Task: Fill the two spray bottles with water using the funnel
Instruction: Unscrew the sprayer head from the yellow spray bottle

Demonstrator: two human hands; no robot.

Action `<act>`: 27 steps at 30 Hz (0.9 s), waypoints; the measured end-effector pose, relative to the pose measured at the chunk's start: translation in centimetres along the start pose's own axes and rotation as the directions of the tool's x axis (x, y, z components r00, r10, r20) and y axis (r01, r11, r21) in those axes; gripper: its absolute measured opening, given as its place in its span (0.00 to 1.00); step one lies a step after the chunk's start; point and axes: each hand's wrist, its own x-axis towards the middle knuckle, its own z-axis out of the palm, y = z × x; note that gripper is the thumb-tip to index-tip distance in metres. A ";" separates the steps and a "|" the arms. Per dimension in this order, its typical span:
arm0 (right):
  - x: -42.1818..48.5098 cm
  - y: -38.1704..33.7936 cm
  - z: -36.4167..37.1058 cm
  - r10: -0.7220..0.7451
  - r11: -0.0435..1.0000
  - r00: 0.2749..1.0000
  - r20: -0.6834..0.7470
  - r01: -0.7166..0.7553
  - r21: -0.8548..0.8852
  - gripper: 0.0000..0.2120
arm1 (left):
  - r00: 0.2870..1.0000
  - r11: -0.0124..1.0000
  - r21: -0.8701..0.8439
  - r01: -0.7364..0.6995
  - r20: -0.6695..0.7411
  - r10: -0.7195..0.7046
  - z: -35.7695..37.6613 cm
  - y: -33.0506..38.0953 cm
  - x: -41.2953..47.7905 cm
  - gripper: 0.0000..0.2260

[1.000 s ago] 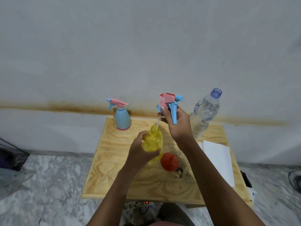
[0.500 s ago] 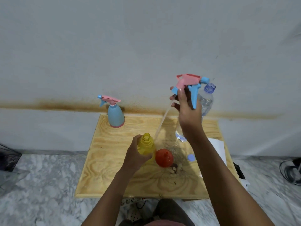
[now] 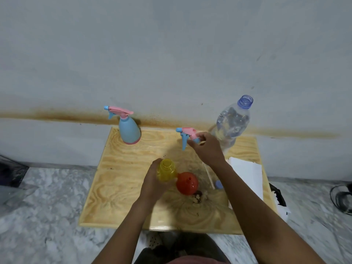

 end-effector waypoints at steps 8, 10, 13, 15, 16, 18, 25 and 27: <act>2.0 5.5 4.6 0.114 0.974 0.981 0.155 -0.079 -0.211 0.16 | 0.998 0.998 -0.005 0.067 0.000 -0.067 -0.8 -0.6 0.0 0.28; 2.1 6.5 5.7 0.173 0.960 0.970 0.172 -0.127 -0.248 0.17 | 0.998 0.998 0.005 0.061 -0.005 -0.061 -0.8 -0.6 0.0 0.28; 2.0 7.5 6.8 0.215 0.942 0.960 0.181 -0.154 -0.298 0.19 | 0.999 0.999 0.028 0.042 -0.018 -0.041 -0.7 -0.5 0.0 0.27; 1.9 8.1 7.4 0.223 0.937 0.956 0.189 -0.157 -0.313 0.18 | 0.999 0.999 0.043 0.030 -0.015 -0.029 -0.7 -0.4 0.0 0.27; 1.9 8.3 7.5 0.230 0.935 0.954 0.193 -0.162 -0.317 0.17 | 1.000 0.999 0.042 0.027 -0.012 -0.027 -0.7 -0.4 0.0 0.27; 1.8 8.6 7.7 0.246 0.932 0.950 0.192 -0.178 -0.314 0.18 | 1.000 0.999 0.034 0.027 -0.007 -0.027 -0.7 -0.3 -0.1 0.27; 1.6 7.8 7.4 0.254 0.942 0.946 0.202 -0.195 -0.272 0.20 | 1.000 0.999 0.025 0.027 -0.004 -0.027 -0.7 -0.3 -0.1 0.27; 1.1 7.5 6.9 0.251 0.947 0.945 0.211 -0.194 -0.257 0.21 | 1.000 0.999 0.025 0.031 0.002 -0.031 -0.7 -0.4 -0.1 0.27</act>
